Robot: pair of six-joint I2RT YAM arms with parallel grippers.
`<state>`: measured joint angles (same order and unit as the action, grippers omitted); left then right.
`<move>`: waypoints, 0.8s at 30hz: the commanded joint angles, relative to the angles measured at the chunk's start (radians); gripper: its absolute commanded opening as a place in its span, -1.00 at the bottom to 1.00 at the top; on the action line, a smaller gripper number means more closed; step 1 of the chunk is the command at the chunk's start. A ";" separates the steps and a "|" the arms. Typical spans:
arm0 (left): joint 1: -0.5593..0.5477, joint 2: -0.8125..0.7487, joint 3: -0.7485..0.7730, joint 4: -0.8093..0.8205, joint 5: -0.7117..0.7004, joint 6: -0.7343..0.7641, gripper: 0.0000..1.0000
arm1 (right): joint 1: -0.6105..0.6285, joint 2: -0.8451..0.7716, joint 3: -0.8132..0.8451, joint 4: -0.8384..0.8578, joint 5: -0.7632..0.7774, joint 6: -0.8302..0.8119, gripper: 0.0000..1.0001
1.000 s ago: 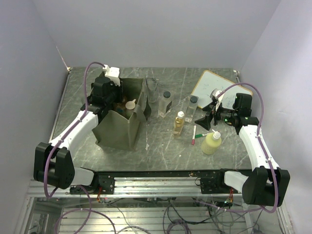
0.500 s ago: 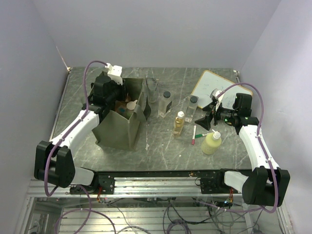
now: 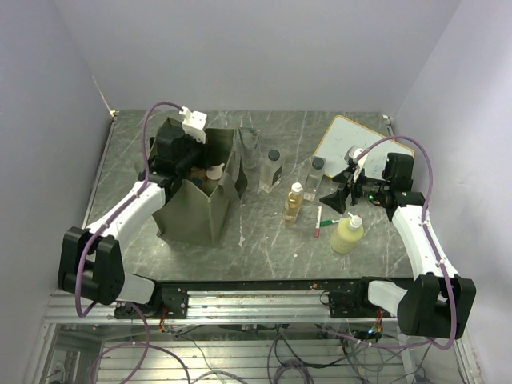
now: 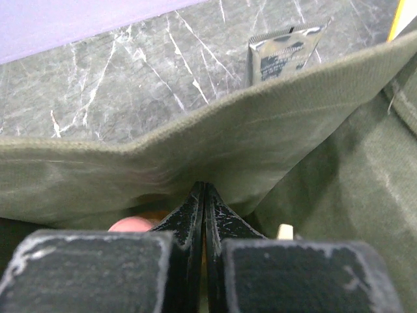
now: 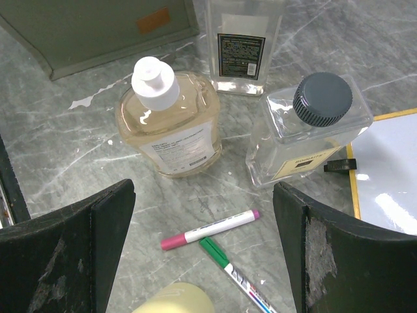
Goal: Place the personal care products into the canvas bag
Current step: Place the care product in the canvas bag.
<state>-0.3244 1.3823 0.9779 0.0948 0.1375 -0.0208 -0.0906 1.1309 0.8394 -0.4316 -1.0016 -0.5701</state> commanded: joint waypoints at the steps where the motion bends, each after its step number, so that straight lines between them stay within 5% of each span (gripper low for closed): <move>1: -0.007 0.000 -0.030 0.039 0.031 0.047 -0.81 | -0.006 0.007 -0.010 0.003 -0.002 -0.017 0.74; 12: -0.007 -0.025 0.017 -0.008 -0.006 0.090 -0.19 | -0.006 0.004 -0.011 0.002 -0.004 -0.015 0.74; 24: -0.007 -0.058 0.090 -0.092 -0.025 0.120 0.25 | -0.006 -0.002 -0.010 0.002 -0.010 -0.013 0.74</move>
<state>-0.3244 1.3567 1.0088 0.0303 0.1341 0.0746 -0.0906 1.1328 0.8394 -0.4316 -1.0019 -0.5709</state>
